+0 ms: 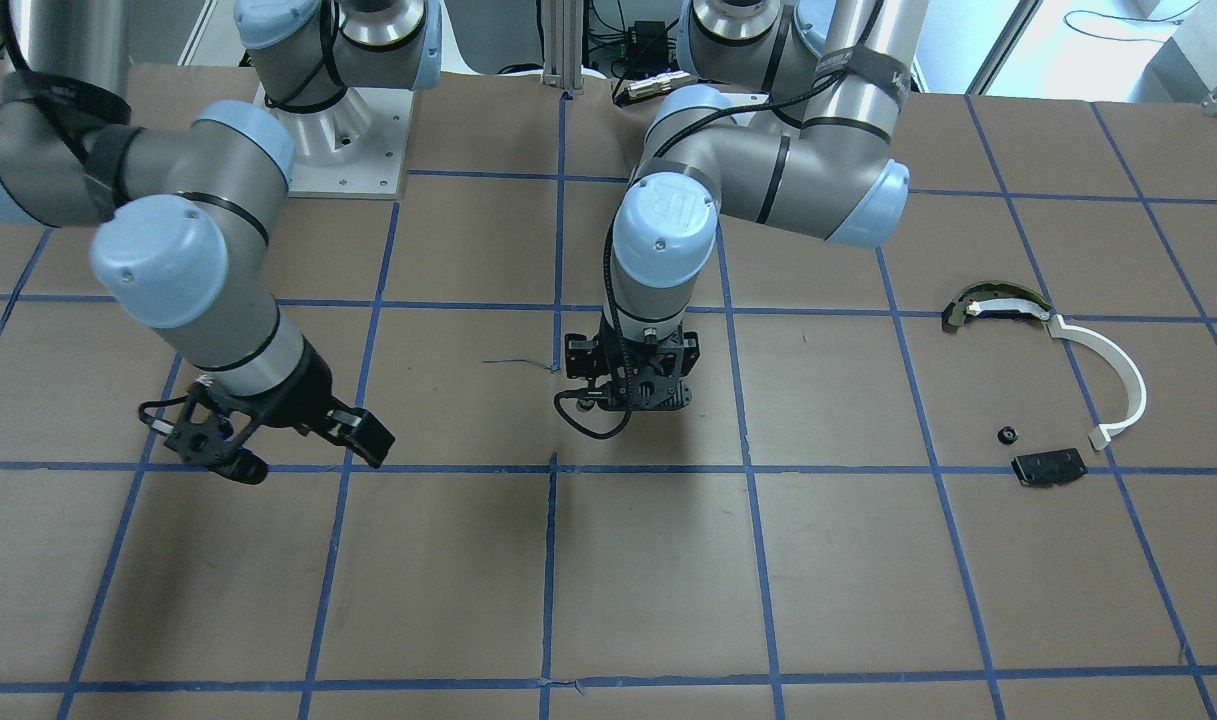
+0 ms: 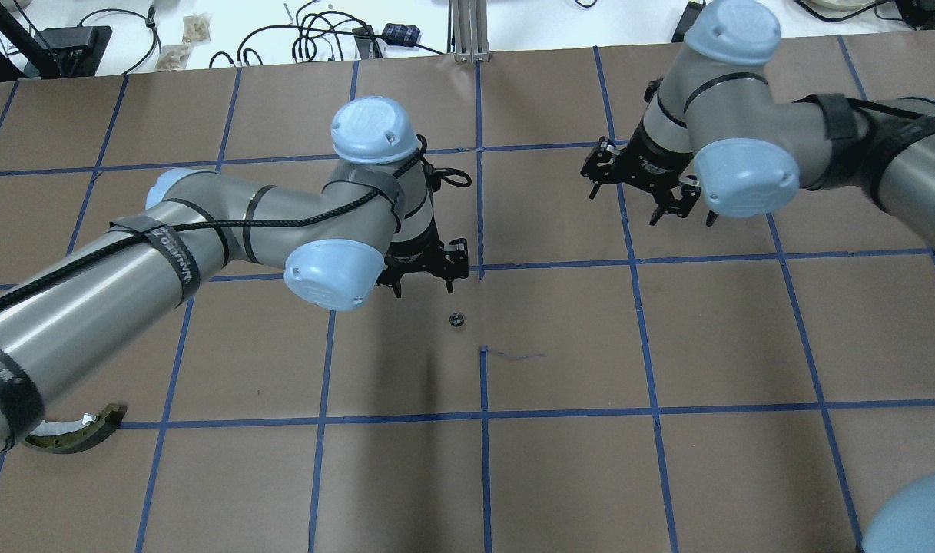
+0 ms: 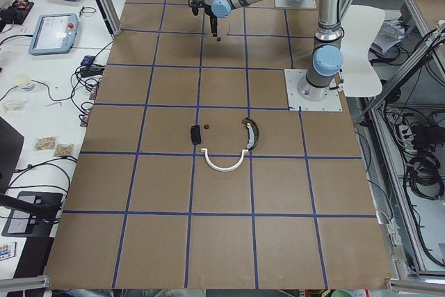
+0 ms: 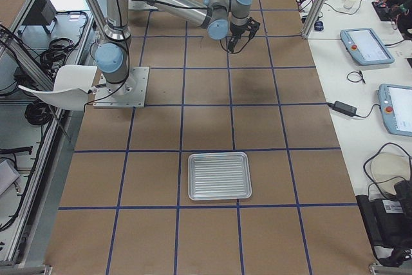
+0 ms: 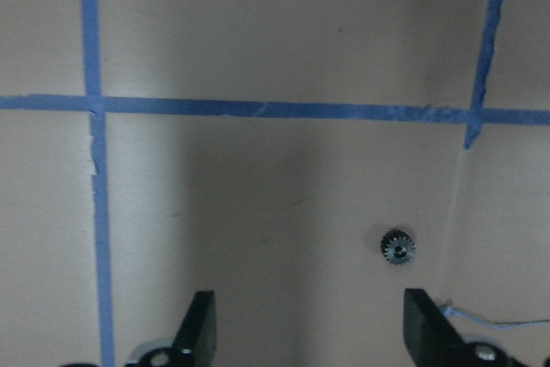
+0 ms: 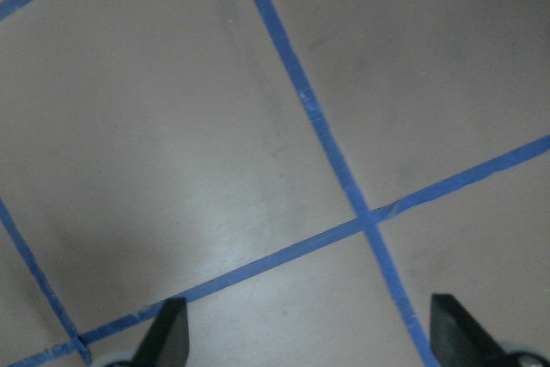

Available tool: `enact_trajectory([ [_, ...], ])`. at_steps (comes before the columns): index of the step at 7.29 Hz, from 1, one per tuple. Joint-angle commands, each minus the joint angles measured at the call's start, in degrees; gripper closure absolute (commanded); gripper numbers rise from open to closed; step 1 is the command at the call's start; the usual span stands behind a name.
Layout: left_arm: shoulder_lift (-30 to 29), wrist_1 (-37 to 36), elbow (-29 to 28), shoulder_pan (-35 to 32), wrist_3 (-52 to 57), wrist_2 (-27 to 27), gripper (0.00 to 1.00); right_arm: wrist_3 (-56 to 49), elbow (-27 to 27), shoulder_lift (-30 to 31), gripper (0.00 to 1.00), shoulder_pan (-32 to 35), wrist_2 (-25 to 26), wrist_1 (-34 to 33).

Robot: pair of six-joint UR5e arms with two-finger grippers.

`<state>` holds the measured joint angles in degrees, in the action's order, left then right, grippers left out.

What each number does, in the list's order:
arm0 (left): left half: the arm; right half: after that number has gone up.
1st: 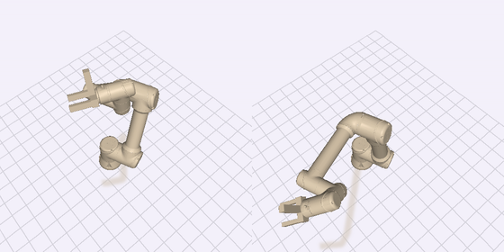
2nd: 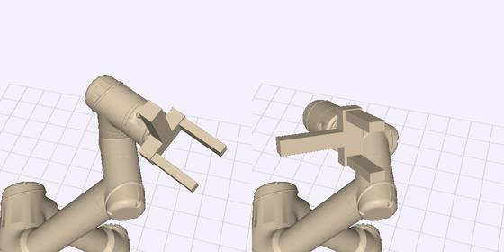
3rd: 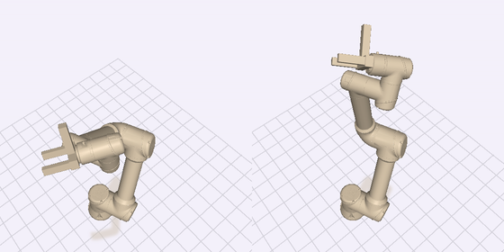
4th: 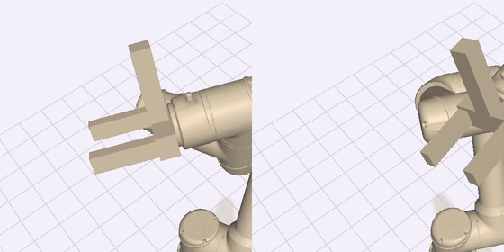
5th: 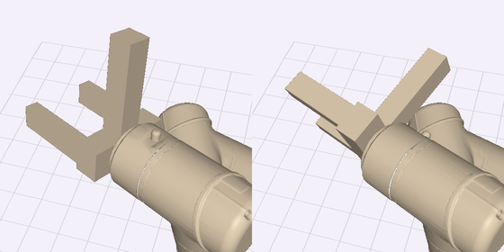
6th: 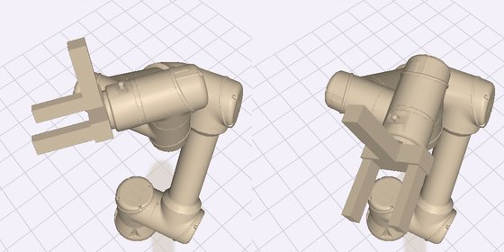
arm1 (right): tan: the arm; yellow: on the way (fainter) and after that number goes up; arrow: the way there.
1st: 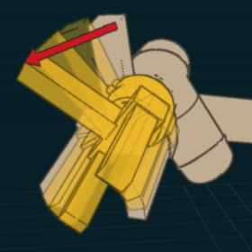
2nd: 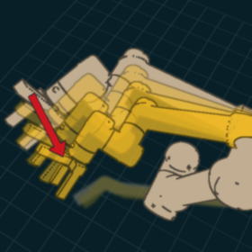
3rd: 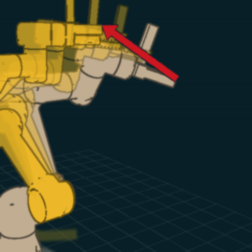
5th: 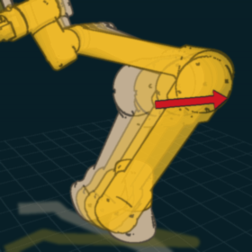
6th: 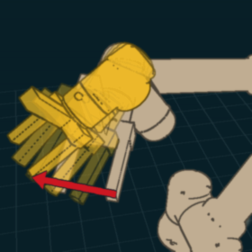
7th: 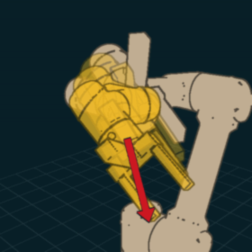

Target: Place bearing gear from tray to pile

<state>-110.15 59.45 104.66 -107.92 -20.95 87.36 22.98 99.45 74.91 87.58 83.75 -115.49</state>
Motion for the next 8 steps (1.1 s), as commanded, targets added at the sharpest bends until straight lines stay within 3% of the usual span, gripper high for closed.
enact_trajectory([
  [1, -5.05, -5.82, 0.64, -3.42, -5.58, 2.61, 0.20, -7.21, -6.51, 5.15, 0.00, -3.28, 4.04, 13.47],
  [2, -6.20, -7.49, 0.38, -4.13, -6.46, 2.98, 0.20, -9.33, -9.68, 6.29, 0.00, -4.51, 4.40, 19.54],
  [4, -6.65, -7.42, 0.63, -4.49, -6.12, 2.29, 0.21, -10.92, -10.42, 8.50, 0.00, -4.87, 5.19, 20.92],
  [6, -6.65, -7.25, 0.72, -4.67, -5.59, 2.20, 0.29, -12.26, -10.24, 8.76, 0.00, -4.26, 6.24, 21.09],
  [7, -6.65, -6.90, 0.72, -4.58, -5.33, 2.20, 0.37, -12.26, -9.80, 9.03, 0.00, -3.57, 5.99, 22.23],
  [8, -6.65, -6.89, 0.72, -4.40, -4.63, 2.20, 0.57, -13.39, -9.62, 9.55, 0.00, -1.99, 5.12, 23.63],
])
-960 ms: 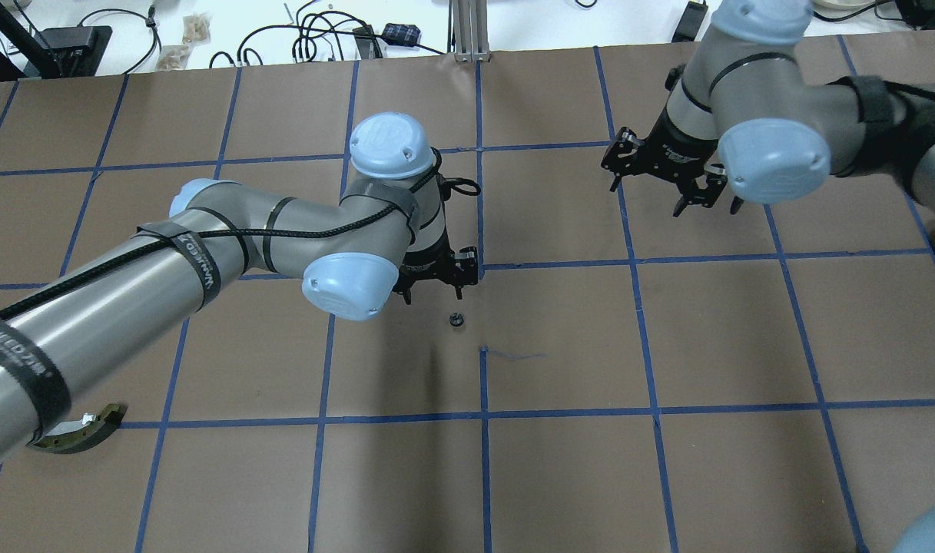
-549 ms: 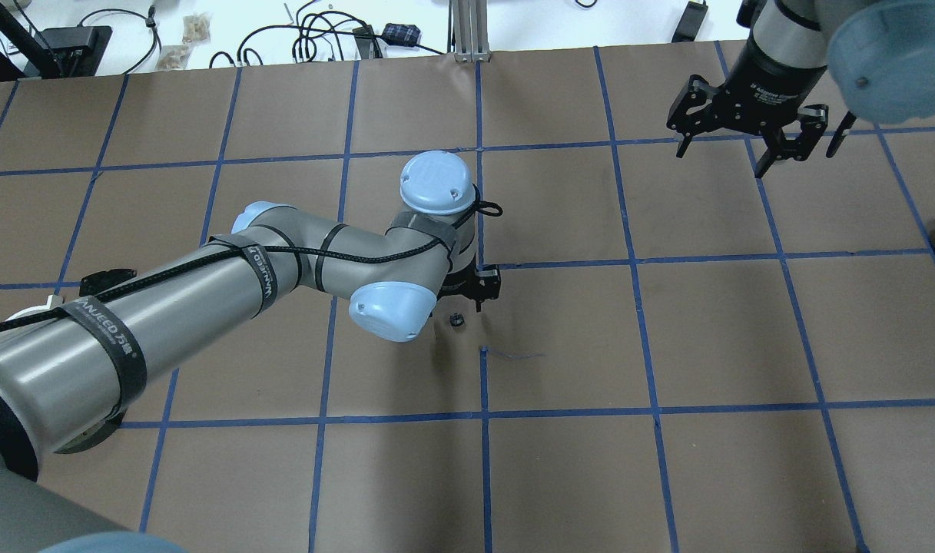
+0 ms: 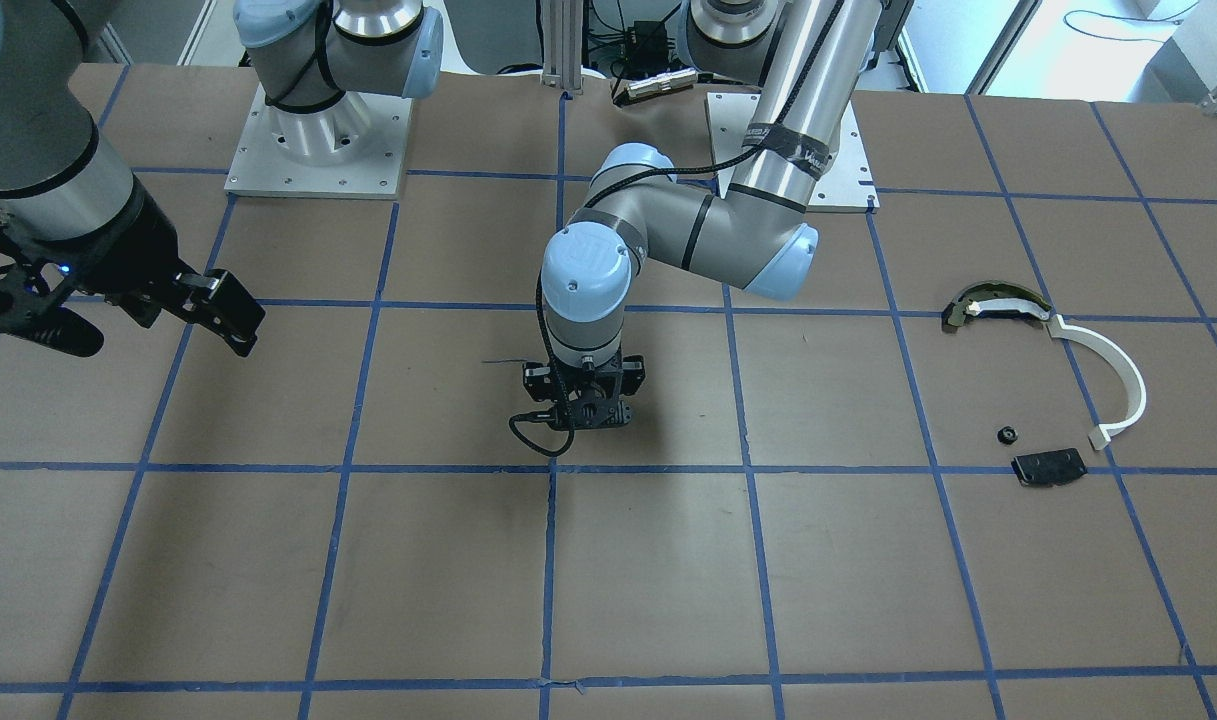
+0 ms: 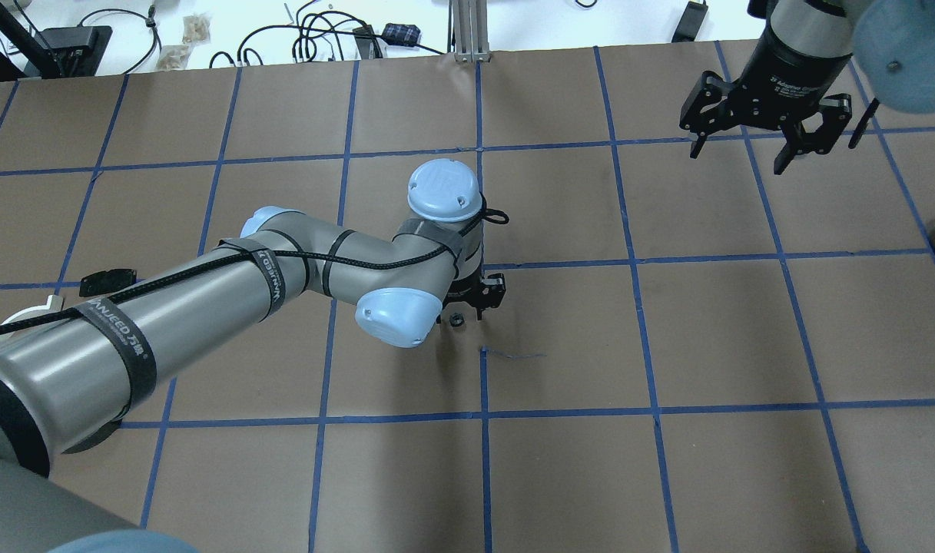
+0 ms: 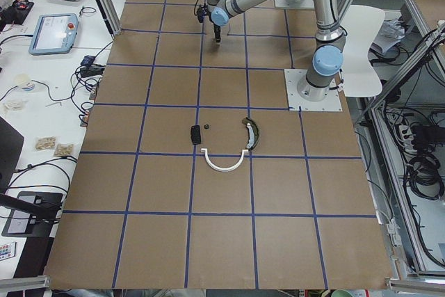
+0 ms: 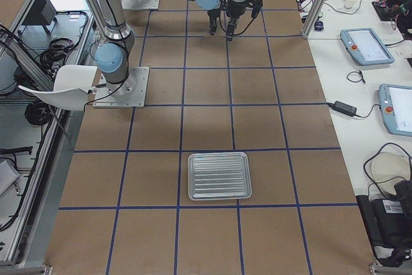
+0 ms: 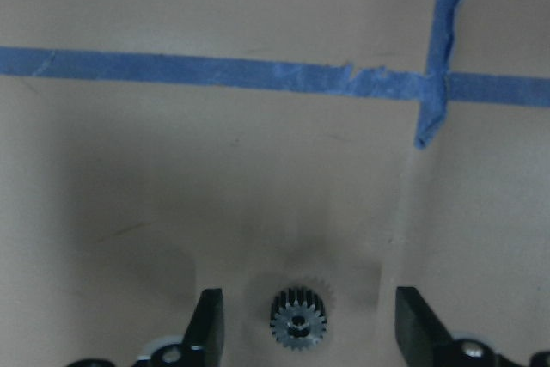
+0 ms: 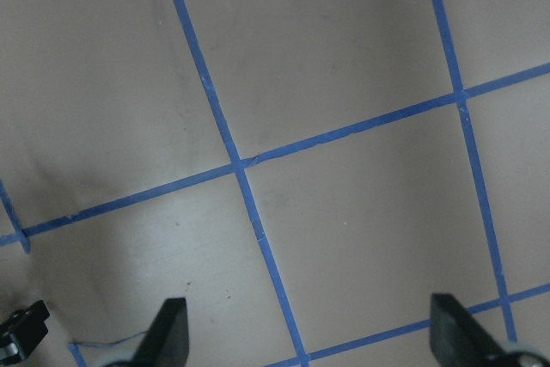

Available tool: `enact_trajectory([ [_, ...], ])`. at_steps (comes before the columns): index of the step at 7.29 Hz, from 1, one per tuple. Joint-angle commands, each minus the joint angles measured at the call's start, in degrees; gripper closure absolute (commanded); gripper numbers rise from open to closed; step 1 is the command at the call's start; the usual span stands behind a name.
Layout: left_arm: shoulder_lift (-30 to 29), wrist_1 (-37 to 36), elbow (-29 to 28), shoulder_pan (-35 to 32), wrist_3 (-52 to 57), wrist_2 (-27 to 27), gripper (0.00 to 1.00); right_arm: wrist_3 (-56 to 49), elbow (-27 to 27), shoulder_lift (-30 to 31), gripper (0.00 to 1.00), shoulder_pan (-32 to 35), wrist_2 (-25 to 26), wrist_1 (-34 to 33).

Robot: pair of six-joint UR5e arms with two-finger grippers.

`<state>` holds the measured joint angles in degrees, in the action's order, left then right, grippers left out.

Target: Place bearing gear from tray to pile

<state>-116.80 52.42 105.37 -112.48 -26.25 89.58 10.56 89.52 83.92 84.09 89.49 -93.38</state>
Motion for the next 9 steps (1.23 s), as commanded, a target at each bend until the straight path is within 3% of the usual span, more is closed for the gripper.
enact_trajectory([
  [1, -0.44, 0.13, 0.01, 0.15, 0.58, -0.11, 0.69, -3.76, -0.14, 0.63, 0.00, 4.21, -0.72, 1.45],
  [2, -0.36, 0.22, 0.01, 0.24, 0.76, -0.02, 0.95, -4.05, 0.12, 1.06, 0.00, 4.76, 0.23, 1.80],
  [3, -0.19, 0.22, -0.08, 0.33, 0.85, -0.02, 1.00, -4.14, 0.12, 2.46, 0.00, 4.33, 0.24, 1.54],
  [4, -0.01, 0.31, -0.60, 0.85, 0.93, -0.11, 1.00, -4.23, -0.05, 3.08, 0.00, 3.81, -0.37, 1.19],
  [6, 5.06, 8.61, -2.27, 8.71, 8.79, 0.24, 1.00, -4.23, 0.38, 3.53, 0.00, 3.80, -0.46, 1.36],
  [7, 8.65, 14.31, -2.89, 15.73, 21.11, 1.03, 1.00, -4.32, 0.39, 3.44, 0.00, 3.80, -0.29, 1.27],
  [9, 12.11, 16.92, -0.45, 33.90, 41.38, 9.86, 1.00, -4.06, 0.39, 3.79, 0.00, 3.80, 0.24, 1.62],
])
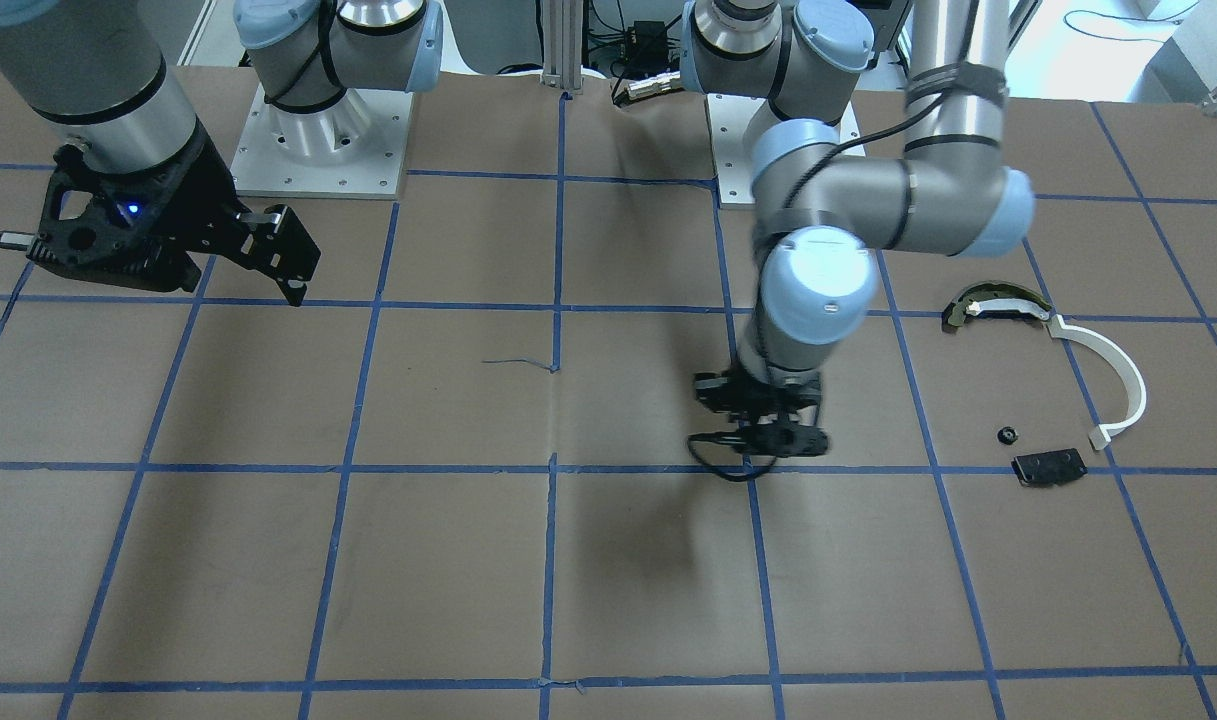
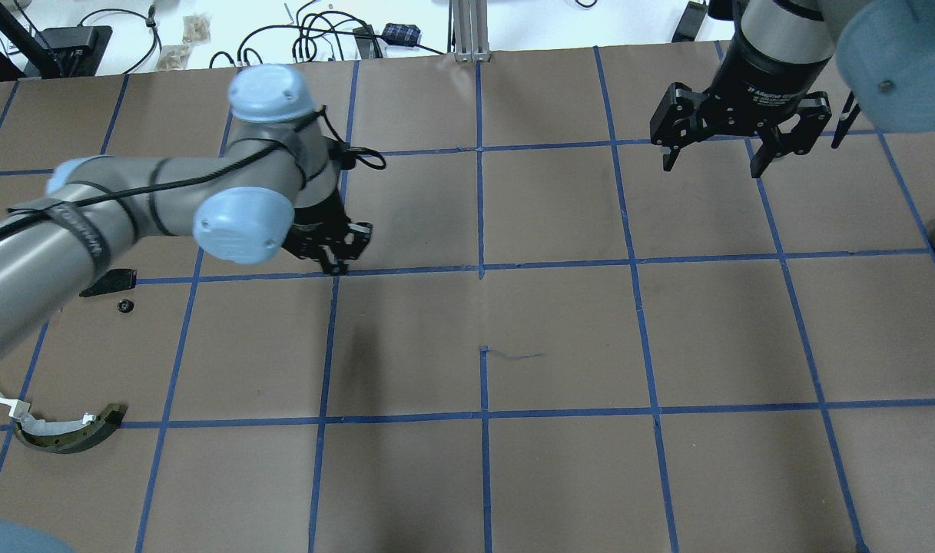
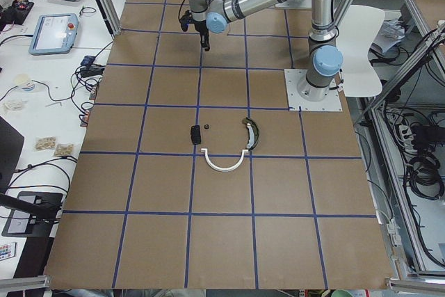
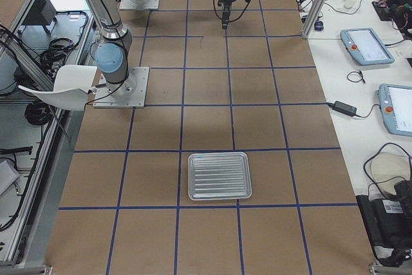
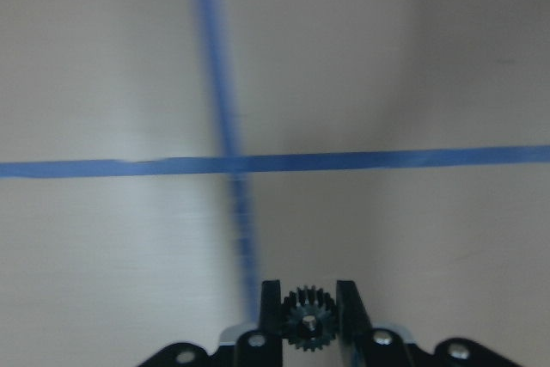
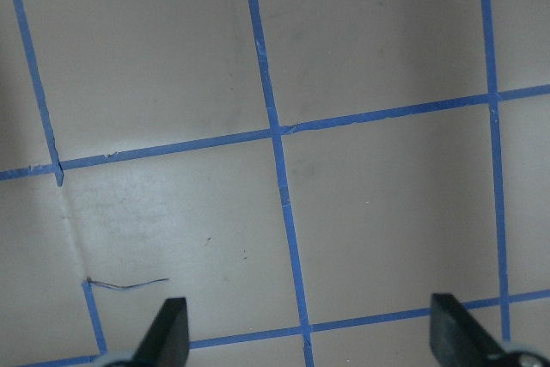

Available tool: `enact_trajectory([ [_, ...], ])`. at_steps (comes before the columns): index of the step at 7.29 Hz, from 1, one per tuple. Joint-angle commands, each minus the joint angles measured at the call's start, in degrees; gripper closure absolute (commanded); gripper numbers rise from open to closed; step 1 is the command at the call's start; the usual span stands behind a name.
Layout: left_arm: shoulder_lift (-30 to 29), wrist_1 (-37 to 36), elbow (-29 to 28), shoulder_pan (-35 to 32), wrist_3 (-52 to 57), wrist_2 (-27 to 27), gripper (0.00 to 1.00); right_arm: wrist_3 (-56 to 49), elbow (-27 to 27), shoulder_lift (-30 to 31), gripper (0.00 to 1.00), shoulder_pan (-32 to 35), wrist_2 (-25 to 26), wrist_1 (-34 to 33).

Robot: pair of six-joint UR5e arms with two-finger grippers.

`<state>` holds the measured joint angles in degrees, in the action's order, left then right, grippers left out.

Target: Place bearing gear from tray to pile

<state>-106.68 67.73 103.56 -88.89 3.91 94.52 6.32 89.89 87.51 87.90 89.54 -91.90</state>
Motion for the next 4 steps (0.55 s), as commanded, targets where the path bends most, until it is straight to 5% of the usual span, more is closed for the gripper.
enact_trajectory([
  [1, 1.05, -2.21, 1.99, 16.23, 16.17, 4.80, 1.00, 0.19, 0.11, 0.38, 0.00, -0.01, 0.20, 0.32],
  [2, -0.96, -10.43, 2.60, 20.55, 25.44, 4.54, 1.00, 0.19, 0.03, 0.64, 0.00, -0.01, -0.15, 0.23],
  [4, -3.87, -12.35, 2.52, 25.24, 30.80, 1.66, 1.00, 0.19, 0.11, 1.00, 0.00, -0.01, 0.02, 0.32],
])
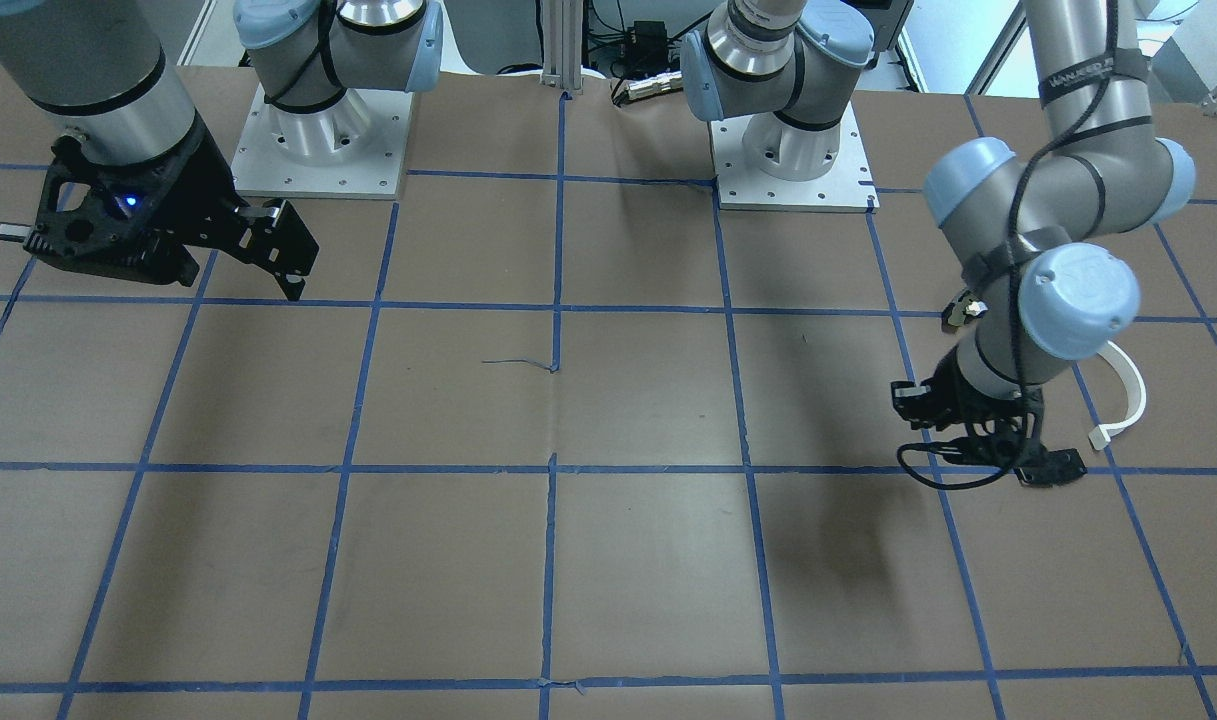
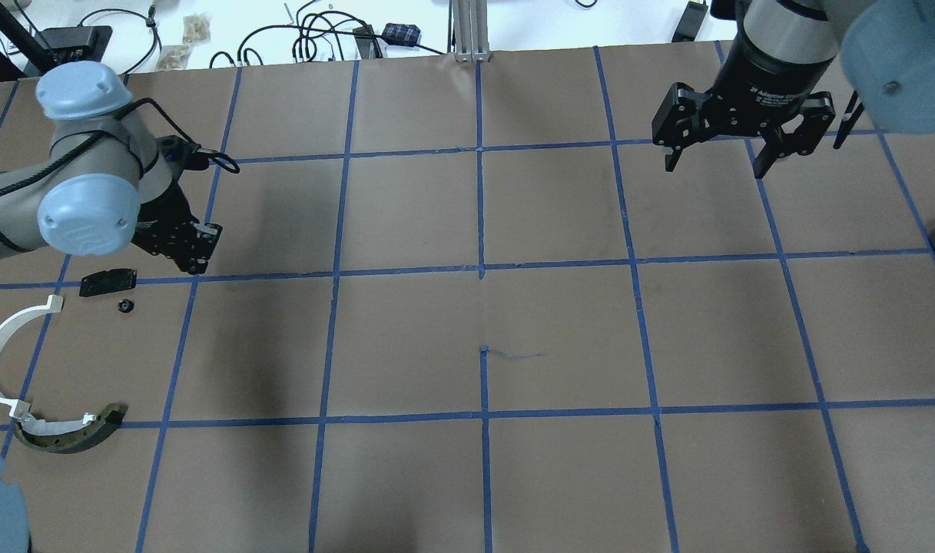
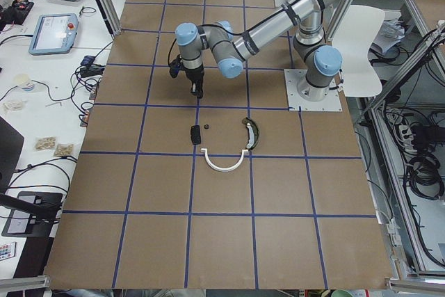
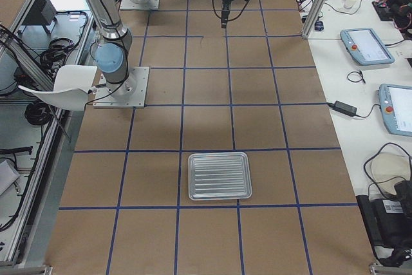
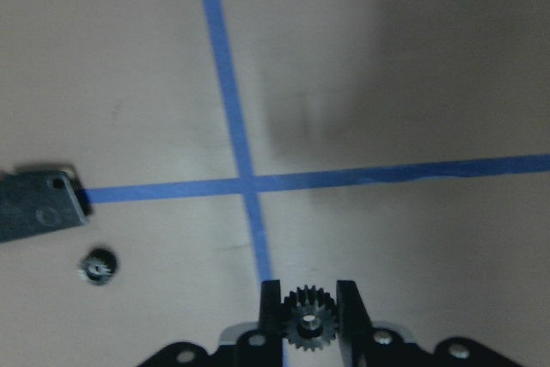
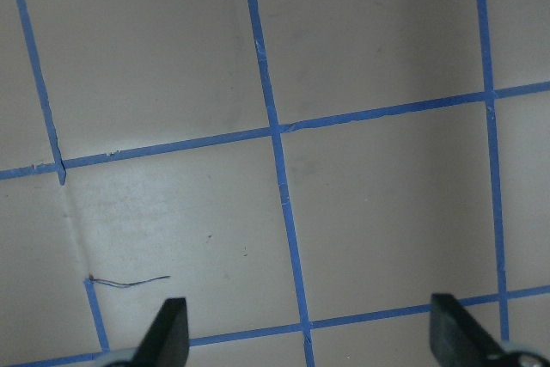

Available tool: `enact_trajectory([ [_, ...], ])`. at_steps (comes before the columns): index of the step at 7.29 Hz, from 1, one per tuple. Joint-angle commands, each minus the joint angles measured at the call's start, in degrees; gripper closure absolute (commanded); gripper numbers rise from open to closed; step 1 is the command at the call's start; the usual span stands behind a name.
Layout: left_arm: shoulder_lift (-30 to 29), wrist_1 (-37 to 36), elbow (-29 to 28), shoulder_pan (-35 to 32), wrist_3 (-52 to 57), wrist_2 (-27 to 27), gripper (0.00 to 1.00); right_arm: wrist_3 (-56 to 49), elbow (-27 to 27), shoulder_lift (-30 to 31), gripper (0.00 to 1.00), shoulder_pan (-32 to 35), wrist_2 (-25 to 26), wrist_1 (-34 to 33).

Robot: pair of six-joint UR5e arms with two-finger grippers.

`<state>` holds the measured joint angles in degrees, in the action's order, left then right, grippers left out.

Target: Place bearing gear from tray to pile

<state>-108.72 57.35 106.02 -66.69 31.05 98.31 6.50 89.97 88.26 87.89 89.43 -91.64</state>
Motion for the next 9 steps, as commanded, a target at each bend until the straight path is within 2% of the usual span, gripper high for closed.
enact_trajectory([
  [1, -3.76, -2.94, 0.15, 3.49, 3.75, -5.46, 1.00, 0.00, 0.03, 0.51, 0.00, 0.09, 0.13, 0.06],
  [4, -6.15, -5.76, 0.15, 6.91, 4.54, -2.78, 1.00, -0.17, 0.03, 0.68, 0.00, 0.09, 0.22, 0.15],
  [9, -4.84, -5.76, 2.35, 7.18, 4.54, -2.59, 1.00, -0.17, 0.11, 2.17, 0.00, 0.44, -0.31, 1.19],
])
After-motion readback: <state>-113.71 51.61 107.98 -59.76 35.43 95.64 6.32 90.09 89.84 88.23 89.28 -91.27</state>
